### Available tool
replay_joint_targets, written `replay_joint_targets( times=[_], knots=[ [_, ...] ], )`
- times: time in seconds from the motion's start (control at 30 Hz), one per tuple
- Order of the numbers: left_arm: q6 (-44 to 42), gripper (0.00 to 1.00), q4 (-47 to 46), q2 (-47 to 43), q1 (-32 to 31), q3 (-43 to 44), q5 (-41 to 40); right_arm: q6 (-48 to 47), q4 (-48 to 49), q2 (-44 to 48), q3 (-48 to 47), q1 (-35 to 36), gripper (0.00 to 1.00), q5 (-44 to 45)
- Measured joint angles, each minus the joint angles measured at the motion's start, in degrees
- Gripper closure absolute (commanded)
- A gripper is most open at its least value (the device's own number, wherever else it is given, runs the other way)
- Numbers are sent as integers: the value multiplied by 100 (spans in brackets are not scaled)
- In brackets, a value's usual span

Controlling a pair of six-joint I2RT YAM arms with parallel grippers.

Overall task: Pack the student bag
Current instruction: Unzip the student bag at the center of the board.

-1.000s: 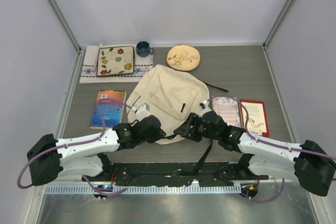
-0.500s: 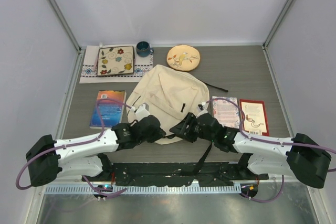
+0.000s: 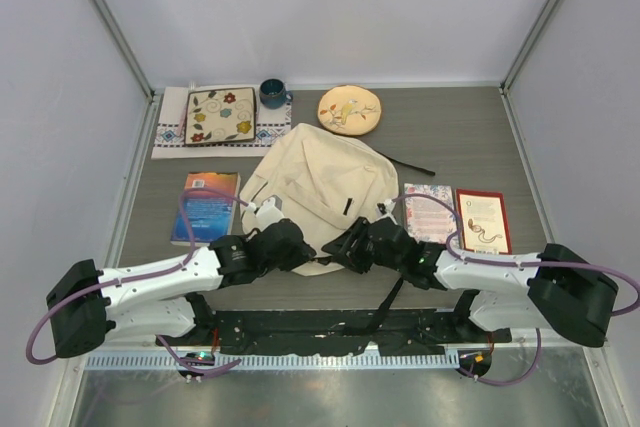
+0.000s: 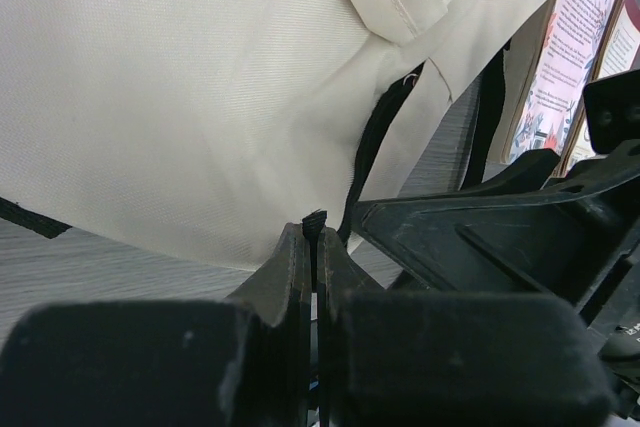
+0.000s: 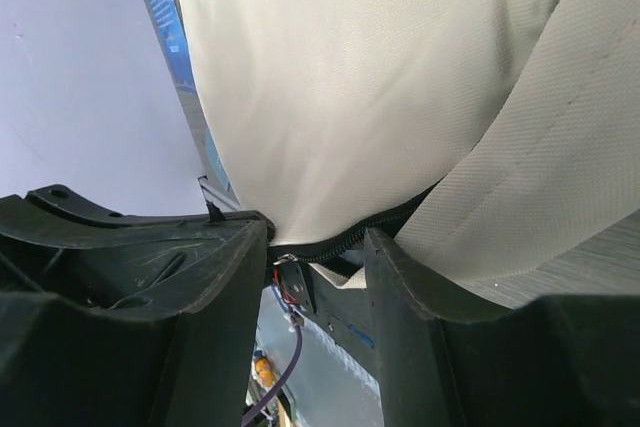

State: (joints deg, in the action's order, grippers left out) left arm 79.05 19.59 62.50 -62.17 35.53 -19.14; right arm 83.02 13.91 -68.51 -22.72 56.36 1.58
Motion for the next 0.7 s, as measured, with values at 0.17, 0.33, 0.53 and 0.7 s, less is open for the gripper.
replay_joint_targets(
  times=[0.17,0.33,0.53,0.7],
  knots=[
    [0,100,0,0,0,-2,2,157,20,-46,-22,127,52,-11],
    [0,100,0,0,0,-2,2,334,-35,131,-28,201,52,-13],
    [2,100,-2,0,0,-2,2,511,-310,442,-138,254,52,120],
    [2,100,-2,0,0,-2,2,798,-214,319,-83,269,52,129]
  ],
)
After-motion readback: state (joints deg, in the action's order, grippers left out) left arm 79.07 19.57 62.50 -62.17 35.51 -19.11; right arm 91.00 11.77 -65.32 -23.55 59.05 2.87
